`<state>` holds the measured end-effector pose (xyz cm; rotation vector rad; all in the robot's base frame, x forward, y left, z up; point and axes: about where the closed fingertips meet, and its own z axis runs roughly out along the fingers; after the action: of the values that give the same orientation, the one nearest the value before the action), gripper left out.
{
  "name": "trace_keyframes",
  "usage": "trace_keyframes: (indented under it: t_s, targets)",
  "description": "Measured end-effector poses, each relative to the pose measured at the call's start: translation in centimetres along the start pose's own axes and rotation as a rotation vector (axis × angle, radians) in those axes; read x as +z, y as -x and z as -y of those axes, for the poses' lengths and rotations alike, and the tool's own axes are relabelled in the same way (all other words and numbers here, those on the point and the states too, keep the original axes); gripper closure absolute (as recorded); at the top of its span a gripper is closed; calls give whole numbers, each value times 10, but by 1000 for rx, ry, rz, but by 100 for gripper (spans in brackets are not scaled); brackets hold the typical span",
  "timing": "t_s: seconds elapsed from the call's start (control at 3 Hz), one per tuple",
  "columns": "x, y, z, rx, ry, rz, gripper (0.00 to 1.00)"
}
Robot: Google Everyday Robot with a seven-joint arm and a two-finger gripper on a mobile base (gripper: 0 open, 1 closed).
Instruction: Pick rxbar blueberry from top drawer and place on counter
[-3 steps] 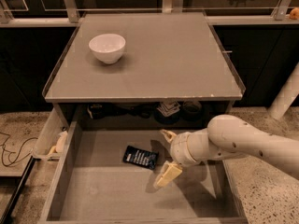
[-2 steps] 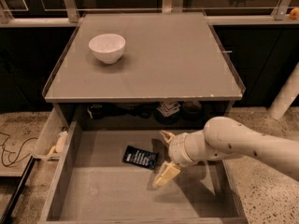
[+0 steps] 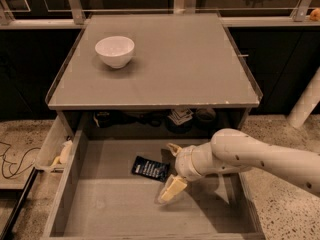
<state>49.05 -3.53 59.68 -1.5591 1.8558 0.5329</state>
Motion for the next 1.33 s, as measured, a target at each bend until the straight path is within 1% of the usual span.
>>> trace_keyframes:
  t_s: [0.33, 1.0, 1.33]
  targets:
    - [10, 3, -2, 15, 18, 11, 0]
    - [18, 7, -2, 30, 31, 23, 0]
    - [18, 7, -2, 30, 31, 23, 19]
